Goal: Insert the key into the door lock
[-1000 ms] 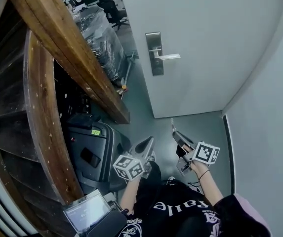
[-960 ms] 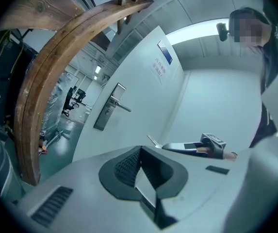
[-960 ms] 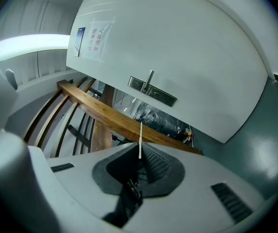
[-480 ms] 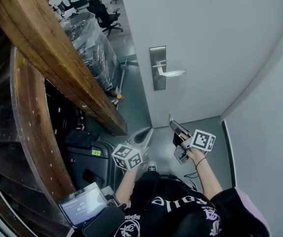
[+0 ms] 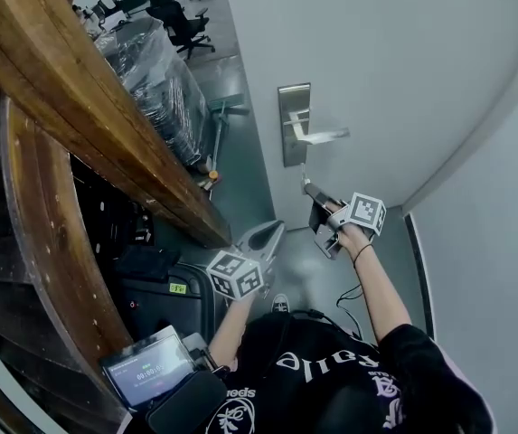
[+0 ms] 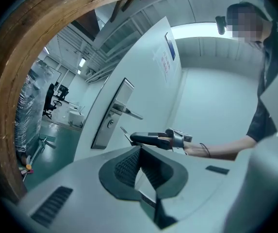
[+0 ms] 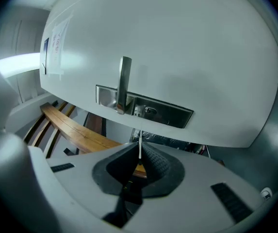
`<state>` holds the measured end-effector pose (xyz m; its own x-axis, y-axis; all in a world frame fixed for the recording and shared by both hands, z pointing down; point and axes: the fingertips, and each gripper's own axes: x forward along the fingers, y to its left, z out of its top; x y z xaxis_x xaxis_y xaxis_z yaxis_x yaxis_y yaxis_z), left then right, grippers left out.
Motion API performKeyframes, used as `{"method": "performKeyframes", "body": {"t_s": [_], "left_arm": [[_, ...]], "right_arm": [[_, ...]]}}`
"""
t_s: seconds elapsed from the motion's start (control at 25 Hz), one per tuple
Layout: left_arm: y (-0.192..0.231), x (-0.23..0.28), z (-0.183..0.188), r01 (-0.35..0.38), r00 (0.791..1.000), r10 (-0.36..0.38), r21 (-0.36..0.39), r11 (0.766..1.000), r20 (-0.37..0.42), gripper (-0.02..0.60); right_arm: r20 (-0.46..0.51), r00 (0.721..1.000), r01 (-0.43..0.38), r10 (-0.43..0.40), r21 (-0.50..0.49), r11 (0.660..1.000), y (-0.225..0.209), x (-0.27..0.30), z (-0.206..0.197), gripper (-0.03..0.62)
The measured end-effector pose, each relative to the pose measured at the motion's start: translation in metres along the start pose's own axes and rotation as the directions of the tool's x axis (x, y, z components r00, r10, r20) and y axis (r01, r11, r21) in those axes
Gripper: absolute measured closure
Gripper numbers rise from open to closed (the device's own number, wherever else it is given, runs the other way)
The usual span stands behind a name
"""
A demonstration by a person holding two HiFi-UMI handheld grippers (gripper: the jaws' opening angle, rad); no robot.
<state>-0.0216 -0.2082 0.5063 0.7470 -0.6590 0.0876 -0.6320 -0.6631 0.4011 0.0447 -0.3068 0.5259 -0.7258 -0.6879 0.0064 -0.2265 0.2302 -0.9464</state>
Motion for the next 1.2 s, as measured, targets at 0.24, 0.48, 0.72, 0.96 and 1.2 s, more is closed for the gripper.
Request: {"method": "performKeyframes", "body": {"t_s": [0.24,0.48,0.72,0.96,1.2], "left_arm": [[0.008,0.004,-0.001,0.003,1.000,-0.003,-0.025,1.000,0.001,0.577],[0.014,0.005,0.000,-0.002,1.000,0.003,-0.040,0.999,0.005,0.577],[0.025,0.001,0.004,-0.022,1.000,0.023,-0.049,0.999,0.015,0.577],[0.035,-0.002,0.005,-0.046,0.999,0.048,-0.067,0.997,0.026,0.577],[0.040,-0.003,0.007,-0.055,0.998,0.058,-0.083,0.995,0.032,0.577]], "right_arm": [[0.026,1.000,0.001,-0.004,0.089,0.996,-0.013,0.022,0.021,0.559],[0.003,1.000,-0.002,0.001,0.110,0.994,-0.013,0.039,0.030,0.559],[-0.002,1.000,-0.013,0.013,0.134,0.991,-0.014,0.048,0.036,0.559],[-0.006,0.999,-0.044,0.046,0.178,0.983,-0.016,0.050,0.036,0.559],[0.004,0.999,-0.053,0.054,0.200,0.978,-0.016,0.052,0.038,0.558]]}}
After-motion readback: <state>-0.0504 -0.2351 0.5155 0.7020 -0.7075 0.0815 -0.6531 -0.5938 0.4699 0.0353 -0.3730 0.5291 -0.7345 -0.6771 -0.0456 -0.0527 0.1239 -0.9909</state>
